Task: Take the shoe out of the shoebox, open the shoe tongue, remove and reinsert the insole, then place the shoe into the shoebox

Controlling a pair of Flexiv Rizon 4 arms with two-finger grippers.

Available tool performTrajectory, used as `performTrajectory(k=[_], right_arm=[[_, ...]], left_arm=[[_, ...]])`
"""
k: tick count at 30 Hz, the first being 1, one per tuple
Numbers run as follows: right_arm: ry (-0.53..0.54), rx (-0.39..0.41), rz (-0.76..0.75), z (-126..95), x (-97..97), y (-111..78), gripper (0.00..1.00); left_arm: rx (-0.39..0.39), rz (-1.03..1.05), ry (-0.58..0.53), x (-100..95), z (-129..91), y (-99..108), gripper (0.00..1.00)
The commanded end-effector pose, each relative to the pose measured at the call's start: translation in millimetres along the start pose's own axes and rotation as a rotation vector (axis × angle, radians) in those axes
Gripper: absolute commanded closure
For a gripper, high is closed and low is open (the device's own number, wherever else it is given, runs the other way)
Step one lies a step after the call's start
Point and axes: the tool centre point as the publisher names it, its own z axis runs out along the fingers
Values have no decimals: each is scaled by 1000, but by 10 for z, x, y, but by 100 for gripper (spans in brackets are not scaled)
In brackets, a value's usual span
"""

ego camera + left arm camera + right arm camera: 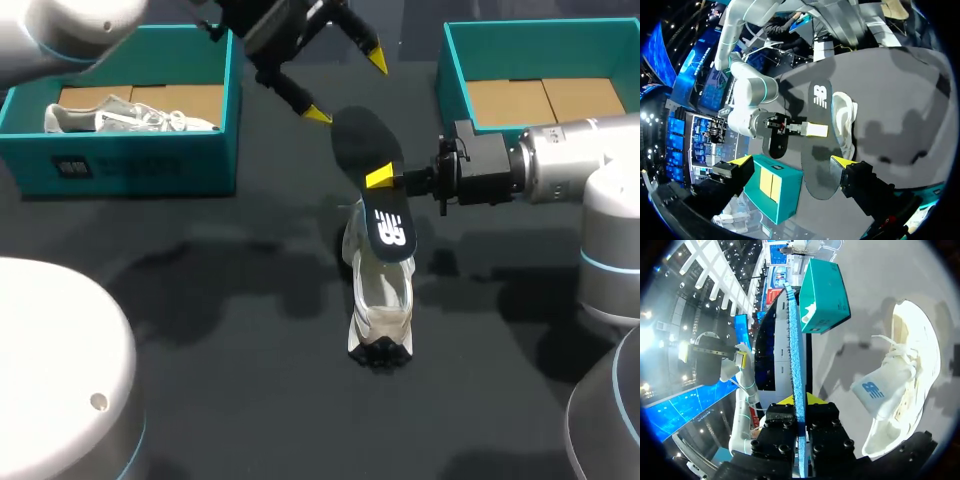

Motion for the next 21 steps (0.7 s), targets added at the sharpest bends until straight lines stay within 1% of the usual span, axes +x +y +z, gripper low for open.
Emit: performTrajectory(k=[1, 6, 11, 21], right_arm=[[-2, -1, 1, 11, -1, -4, 100], [-2, -1, 1, 11, -1, -4, 100], [-2, -1, 1, 11, -1, -4, 100], [-2, -1, 1, 11, -1, -4, 100]], left_arm=[[1, 0, 409, -109, 91, 28, 0], [-39, -23, 495, -78, 147, 31, 0], [-47, -44, 549, -49, 211, 47, 0], [-61, -60, 577, -63, 227, 101, 0]])
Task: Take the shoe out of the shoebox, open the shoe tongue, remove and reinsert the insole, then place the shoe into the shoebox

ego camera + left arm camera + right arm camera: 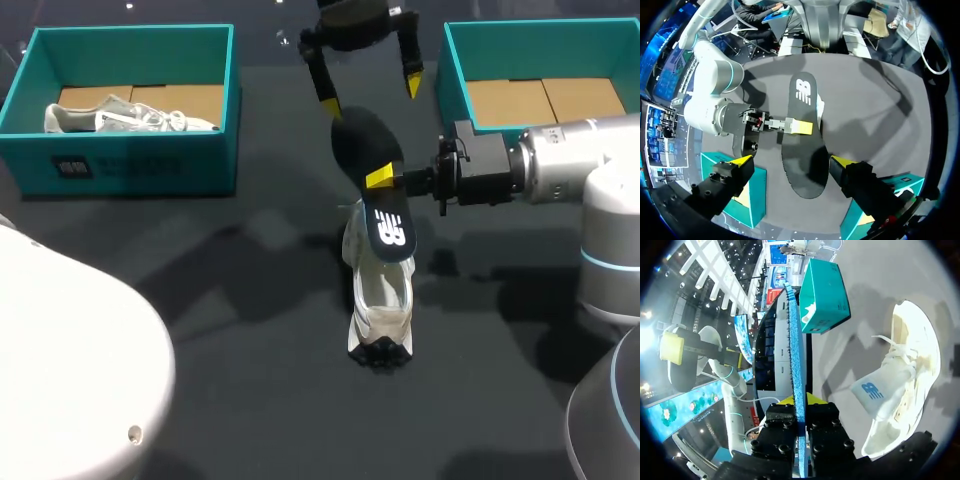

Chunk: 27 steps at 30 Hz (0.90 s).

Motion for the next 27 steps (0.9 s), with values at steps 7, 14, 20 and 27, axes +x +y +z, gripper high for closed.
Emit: performTrajectory(k=[7, 14, 20, 27], right_arm=[[-3, -1, 1, 8, 4, -9, 100], [-3, -1, 1, 8, 4, -9, 100], [-3, -1, 1, 8, 4, -9, 100], [-3, -1, 1, 8, 4, -9, 100]], left_arm=[[1, 0, 123, -63, -17, 73, 0], [5, 2, 123, -80, -4, 66, 0], [-3, -1, 60, -43, -112, 41, 0], [4, 31, -231, 174, -287, -73, 0]])
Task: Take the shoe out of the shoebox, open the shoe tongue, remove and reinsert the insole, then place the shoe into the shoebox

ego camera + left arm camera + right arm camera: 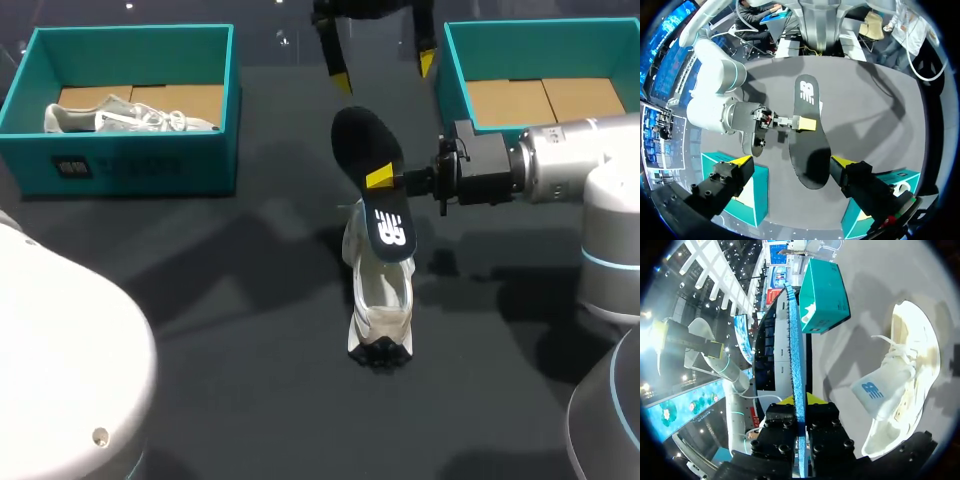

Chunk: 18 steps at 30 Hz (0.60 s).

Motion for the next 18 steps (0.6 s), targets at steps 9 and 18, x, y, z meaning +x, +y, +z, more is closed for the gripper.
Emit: performTrajectory(k=[9, 18], right_arm=[[-2, -1, 1, 9, -1, -7, 100], [-2, -1, 1, 9, -1, -7, 100]], left_arm=[[-44, 71, -554, 643, -13, -208, 0], [-85, 83, -757, 862, 57, -200, 0]])
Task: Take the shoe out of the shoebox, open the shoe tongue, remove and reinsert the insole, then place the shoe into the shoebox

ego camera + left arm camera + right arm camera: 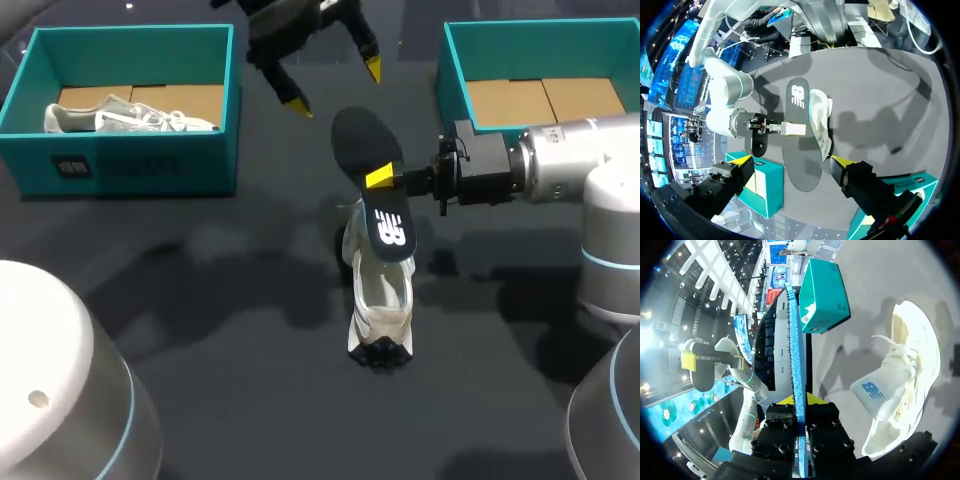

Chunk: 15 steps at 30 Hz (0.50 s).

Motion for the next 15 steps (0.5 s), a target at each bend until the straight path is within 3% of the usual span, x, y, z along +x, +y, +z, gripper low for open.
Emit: performTrajectory(k=[1, 15], right_arm=[[-1, -1, 0, 8, -2, -6, 100], [-1, -1, 0, 8, -2, -6, 100]], left_arm=[[-54, 8, -480, 355, -9, -83, 0], [-88, 4, -726, 673, 43, -21, 0]])
